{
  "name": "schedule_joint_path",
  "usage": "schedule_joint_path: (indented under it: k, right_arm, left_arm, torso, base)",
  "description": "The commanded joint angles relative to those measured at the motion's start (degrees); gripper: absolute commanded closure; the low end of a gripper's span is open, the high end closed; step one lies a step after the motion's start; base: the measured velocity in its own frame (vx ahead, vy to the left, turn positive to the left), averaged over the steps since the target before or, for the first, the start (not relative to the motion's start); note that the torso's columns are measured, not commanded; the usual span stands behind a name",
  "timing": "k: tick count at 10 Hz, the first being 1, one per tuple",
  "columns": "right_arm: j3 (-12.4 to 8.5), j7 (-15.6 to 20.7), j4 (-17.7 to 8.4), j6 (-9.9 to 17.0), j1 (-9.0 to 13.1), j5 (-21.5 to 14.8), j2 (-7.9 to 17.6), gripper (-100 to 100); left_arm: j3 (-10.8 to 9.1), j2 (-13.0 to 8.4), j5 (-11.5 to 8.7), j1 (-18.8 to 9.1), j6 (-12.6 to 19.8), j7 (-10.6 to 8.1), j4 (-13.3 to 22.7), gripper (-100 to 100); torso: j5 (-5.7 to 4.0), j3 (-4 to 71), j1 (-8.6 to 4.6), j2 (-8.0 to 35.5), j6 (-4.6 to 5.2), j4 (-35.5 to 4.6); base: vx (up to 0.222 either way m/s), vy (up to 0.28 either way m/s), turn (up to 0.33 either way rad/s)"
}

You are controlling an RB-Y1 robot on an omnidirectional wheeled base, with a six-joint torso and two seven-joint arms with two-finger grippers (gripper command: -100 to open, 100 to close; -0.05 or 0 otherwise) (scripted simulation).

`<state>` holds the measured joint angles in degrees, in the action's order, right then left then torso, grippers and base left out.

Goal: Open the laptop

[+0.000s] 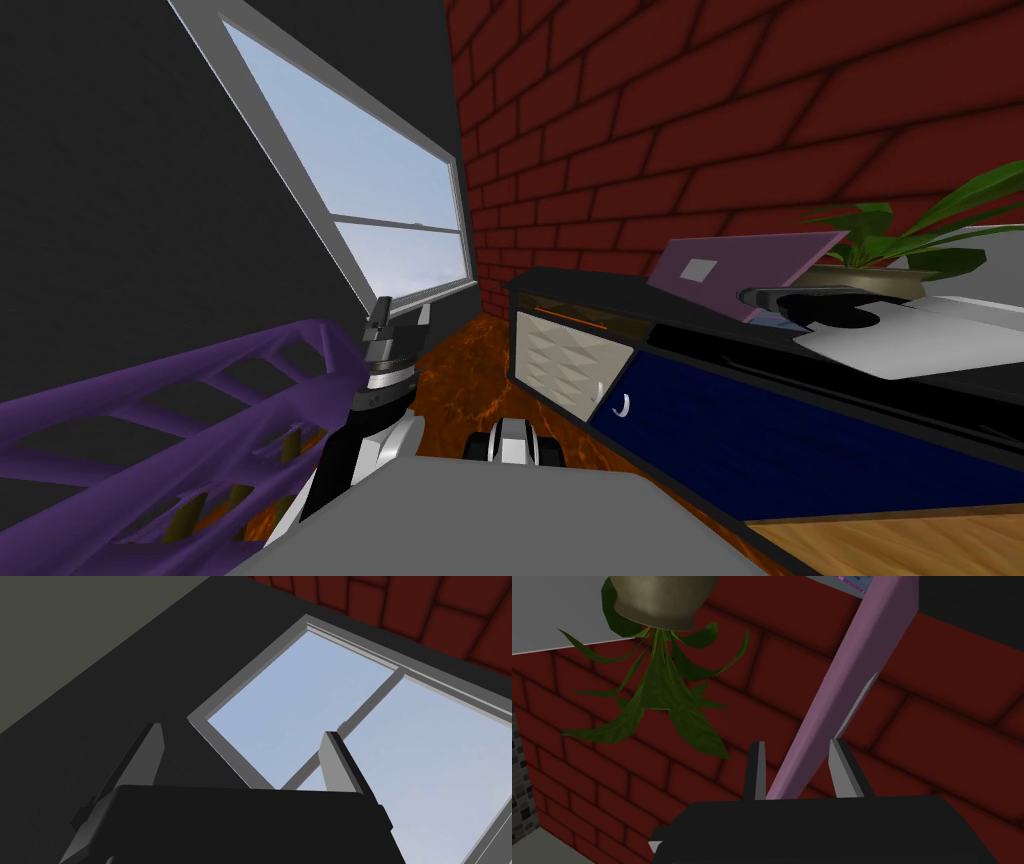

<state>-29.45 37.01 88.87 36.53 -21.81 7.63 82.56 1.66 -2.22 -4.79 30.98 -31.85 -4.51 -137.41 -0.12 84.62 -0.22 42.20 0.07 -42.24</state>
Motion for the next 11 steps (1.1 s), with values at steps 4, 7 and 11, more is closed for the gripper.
schedule_joint_path:
  k: [4, 7, 11]
  right_arm:
    - [0.01, -2.62, -1.04, 3.07, 0.68, 9.11, 2.05, 100]
    - [-0.24, -3.58, -0.9, 3.86, 1.24, 11.5, 2.4, 100]
    - [-0.42, -6.28, -0.62, 6.47, 2.68, 17.85, 1.96, 100]
  left_arm:
    - [0.0, 0.0, 0.0, 0.0, 0.0, 0.0, 0.0, 0]
    - [0.0, 0.0, 0.0, 0.0, 0.0, 0.0, 0.0, 0]
    - [0.0, 0.0, 0.0, 0.0, 0.0, 0.0, 0.0, 0]
  torso:
    - [-0.08, 0.0, -0.07, -0.02, 0.03, 0.04]
    - [-0.1, 0.0, -0.11, -0.03, 0.08, 0.03]
    - [-0.25, 0.0, -0.31, -0.03, 0.04, 0.09]
  base:
    - [-0.048, -0.041, 0.048]
    - [-0.035, -0.031, 0.037]
    - [-0.034, -0.057, 0.03]
